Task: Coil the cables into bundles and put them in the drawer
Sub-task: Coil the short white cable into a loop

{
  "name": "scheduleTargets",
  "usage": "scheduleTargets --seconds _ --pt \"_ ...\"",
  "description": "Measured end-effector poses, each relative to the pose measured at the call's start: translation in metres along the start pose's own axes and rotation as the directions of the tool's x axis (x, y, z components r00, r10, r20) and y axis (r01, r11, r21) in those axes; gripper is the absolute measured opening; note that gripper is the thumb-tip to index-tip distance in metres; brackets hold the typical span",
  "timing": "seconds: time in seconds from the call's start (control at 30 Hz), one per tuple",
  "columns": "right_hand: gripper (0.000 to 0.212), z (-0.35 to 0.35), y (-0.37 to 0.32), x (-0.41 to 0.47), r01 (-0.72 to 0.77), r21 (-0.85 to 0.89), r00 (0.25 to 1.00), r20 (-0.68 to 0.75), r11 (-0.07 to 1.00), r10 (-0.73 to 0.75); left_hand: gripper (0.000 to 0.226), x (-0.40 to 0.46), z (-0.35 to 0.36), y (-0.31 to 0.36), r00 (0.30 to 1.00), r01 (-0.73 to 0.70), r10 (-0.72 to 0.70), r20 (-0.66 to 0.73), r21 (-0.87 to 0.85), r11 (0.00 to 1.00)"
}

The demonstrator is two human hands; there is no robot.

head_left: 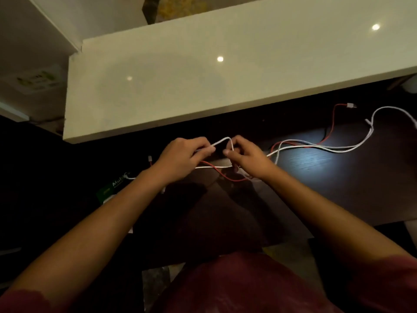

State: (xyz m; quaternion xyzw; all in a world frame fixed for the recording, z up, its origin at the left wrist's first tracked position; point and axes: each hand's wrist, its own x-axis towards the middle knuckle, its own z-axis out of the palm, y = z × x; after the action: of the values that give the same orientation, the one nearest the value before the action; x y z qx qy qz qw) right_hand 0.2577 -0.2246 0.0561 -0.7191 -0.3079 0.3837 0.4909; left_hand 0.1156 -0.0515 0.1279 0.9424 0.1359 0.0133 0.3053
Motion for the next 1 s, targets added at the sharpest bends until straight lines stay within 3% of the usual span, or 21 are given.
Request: scheduleTargets --seconds 0.17,0.3,0.37,0.6,0.73,0.83,0.87,0.93,1.0 --pt "0.026 -0.044 -0.06 -0.042 0.109 0.326 0.994 -0.005 0.939 -0.113 0.029 0.026 -0.017 0.025 0.995 -0.044 0.039 -0.089 -0.057 0.997" --pt "0.026 -0.076 -0.121 -0.07 0.29 0.279 0.957 -0.081 0.916 -0.278 0.032 0.032 -0.001 0.036 0.999 -0.038 0.032 -0.044 -0.155 0.987" --pt "0.026 -0.091 -0.155 -0.093 0.38 0.225 0.919 -0.201 0.897 -0.339 0.034 0.037 0.0 0.056 0.994 -0.103 0.106 0.0 -0.236 0.966" --pt "0.031 -0.108 -0.204 -0.149 0.534 0.294 0.774 -0.547 0.793 -0.318 0.05 0.046 -0.035 0.112 0.961 -0.251 0.275 0.016 -0.363 0.897" --pt "0.029 -0.096 -0.225 -0.201 0.545 0.604 0.821 -0.525 0.582 -0.225 0.06 0.043 -0.066 0.16 0.922 -0.329 0.385 -0.042 -0.607 0.723" --pt "0.028 -0.082 -0.242 -0.24 0.528 0.579 0.831 -0.505 0.621 -0.234 0.066 0.053 -0.076 0.189 0.926 -0.244 0.375 -0.045 -0.829 0.503" --pt "0.028 -0.078 -0.246 -0.25 0.518 0.548 0.832 -0.5 0.656 -0.239 0.067 0.059 -0.074 0.195 0.935 -0.208 0.354 -0.033 -0.857 0.471" --pt "0.029 -0.073 -0.255 -0.263 0.502 0.475 0.826 -0.512 0.723 -0.237 0.067 0.068 -0.063 0.2 0.959 -0.148 0.285 0.004 -0.846 0.512" --pt "0.031 -0.068 -0.262 -0.273 0.492 0.369 0.805 -0.538 0.789 -0.25 0.067 0.069 -0.048 0.2 0.971 -0.149 0.237 0.028 -0.705 0.694"
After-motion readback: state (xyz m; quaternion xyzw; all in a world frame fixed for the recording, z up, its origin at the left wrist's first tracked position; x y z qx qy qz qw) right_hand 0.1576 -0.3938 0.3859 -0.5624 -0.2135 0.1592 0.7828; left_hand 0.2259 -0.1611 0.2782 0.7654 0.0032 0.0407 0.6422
